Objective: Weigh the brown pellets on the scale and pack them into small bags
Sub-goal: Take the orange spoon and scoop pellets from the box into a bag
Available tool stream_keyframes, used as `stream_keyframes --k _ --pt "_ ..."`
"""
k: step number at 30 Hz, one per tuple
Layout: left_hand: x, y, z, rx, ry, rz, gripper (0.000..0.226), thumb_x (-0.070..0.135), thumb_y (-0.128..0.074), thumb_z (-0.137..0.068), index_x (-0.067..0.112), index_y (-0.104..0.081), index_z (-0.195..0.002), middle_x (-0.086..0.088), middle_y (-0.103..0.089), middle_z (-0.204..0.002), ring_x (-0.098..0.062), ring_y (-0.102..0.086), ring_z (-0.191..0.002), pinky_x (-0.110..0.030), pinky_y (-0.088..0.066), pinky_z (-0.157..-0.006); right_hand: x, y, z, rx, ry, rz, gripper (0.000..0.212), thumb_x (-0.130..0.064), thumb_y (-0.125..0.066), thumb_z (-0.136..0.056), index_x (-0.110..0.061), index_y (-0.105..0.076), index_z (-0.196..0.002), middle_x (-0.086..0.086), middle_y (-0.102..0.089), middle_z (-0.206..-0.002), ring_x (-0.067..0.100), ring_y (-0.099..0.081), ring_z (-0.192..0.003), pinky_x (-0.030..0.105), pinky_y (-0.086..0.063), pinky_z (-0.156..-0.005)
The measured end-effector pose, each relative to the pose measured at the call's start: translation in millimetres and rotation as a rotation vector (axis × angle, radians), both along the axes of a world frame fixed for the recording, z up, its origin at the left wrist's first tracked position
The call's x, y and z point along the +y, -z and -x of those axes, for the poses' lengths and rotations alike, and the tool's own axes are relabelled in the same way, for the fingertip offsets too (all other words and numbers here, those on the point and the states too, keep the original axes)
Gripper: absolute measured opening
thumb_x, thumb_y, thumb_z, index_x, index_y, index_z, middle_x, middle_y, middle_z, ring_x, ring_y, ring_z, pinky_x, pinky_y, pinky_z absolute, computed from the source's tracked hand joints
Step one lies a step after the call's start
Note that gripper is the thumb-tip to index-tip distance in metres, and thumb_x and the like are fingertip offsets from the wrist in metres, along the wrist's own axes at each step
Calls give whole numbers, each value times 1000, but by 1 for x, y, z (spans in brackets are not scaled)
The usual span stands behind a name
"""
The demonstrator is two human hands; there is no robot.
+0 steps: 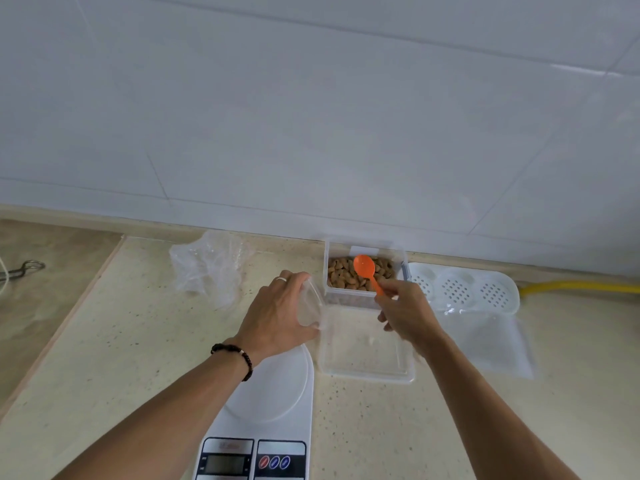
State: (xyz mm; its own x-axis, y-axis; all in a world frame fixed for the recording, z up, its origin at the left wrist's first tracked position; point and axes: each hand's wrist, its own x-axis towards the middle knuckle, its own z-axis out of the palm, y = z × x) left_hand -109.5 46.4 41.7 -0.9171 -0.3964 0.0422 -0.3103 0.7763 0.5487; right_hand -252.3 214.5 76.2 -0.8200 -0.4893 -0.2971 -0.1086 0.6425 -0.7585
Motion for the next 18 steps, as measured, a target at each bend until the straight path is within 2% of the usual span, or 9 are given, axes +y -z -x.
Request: stream_keyframes --k 2,5,9,12,14,16,18 --pt "0 0 7 -2 -5 11 75 41 -78 -67 20 -41 -128 4 -46 -113 -16 -51 -105 -32 -43 -89 6 -2 13 22 55 52 15 -10 -57 -94 -11 -66 -105 2 -66 -95 17 -67 -54 19 -46 -46" --pt "0 2 16 -11 -12 26 72 41 -77 -66 21 -43 -126 4 -47 -112 -16 -51 -102 -31 -43 -87 14 -4 28 153 181 41 10 -7 -65 -87 -12 -72 -90 -2 -69 -81 9 -64 -47 11 -42 -45" --pt "1 4 23 -26 -19 40 67 42 -76 -65 20 -45 -121 4 -48 -108 -16 -51 -97 -32 -44 -84 17 -7 38 265 320 12 20 -5 -59 -85 -12 -77 -86 -3 -68 -73 14 -59 -61 22 -43 -54" --pt "0 7 25 -25 -20 43 65 43 -76 -64 22 -45 -117 5 -47 -106 -16 -51 -94 -32 -44 -83 14 -2 37 303 242 -53 24 -3 -55 -87 -10 -77 -85 6 -70 -73 15 -52 -53 21 -40 -46" --pt "0 7 25 -33 -19 44 65 44 -76 -64 22 -45 -118 6 -47 -106 -16 -51 -94 -32 -44 -84 10 6 32 275 179 -46 24 -1 -55 -87 -9 -77 -82 8 -72 -73 14 -50 -49 19 -39 -44" --pt "-1 7 24 -36 -21 46 66 46 -76 -65 23 -45 -117 6 -46 -107 -16 -50 -95 -31 -43 -84 5 13 27 200 139 -7 24 0 -57 -88 -12 -78 -85 -1 -69 -67 11 -46 -47 18 -38 -42" --pt "-1 6 24 -38 -23 52 66 49 -77 -64 23 -44 -115 6 -45 -105 -16 -48 -93 -30 -42 -81 1 18 25 90 175 49 23 1 -58 -88 -12 -78 -90 -5 -67 -71 11 -48 -52 20 -40 -45"
